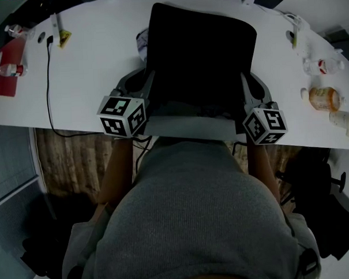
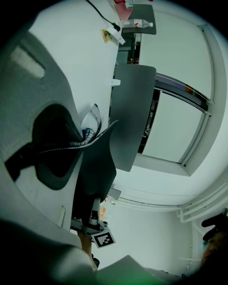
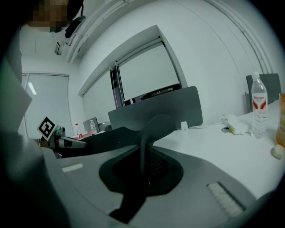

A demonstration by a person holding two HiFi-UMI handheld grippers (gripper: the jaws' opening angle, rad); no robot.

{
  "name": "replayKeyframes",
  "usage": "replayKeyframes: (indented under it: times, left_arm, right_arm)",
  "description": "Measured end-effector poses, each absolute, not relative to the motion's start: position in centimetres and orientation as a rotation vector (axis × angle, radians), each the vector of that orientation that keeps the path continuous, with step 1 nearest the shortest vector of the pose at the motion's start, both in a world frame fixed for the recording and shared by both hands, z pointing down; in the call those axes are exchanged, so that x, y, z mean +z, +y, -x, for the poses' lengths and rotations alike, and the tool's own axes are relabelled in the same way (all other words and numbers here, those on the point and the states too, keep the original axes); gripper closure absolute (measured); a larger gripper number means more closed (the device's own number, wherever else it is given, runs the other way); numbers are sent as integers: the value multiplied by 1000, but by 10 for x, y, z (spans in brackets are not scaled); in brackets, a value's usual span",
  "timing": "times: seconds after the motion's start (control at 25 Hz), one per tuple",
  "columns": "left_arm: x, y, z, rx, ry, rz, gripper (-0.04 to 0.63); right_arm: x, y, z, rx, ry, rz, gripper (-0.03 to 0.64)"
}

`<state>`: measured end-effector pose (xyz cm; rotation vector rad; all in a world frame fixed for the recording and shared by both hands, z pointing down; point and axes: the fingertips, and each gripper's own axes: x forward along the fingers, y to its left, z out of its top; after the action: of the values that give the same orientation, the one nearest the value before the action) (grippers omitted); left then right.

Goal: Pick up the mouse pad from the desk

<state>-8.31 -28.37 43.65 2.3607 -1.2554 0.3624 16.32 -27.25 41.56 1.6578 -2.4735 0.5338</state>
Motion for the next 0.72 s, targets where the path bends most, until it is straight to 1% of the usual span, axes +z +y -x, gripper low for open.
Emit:
replayKeyframes:
  times: [0.72]
  left_arm:
    - [380,-295,86,261,-1298,-2432,563]
  right_arm:
    - [363,-284,-151,426,-2579,-1651,598]
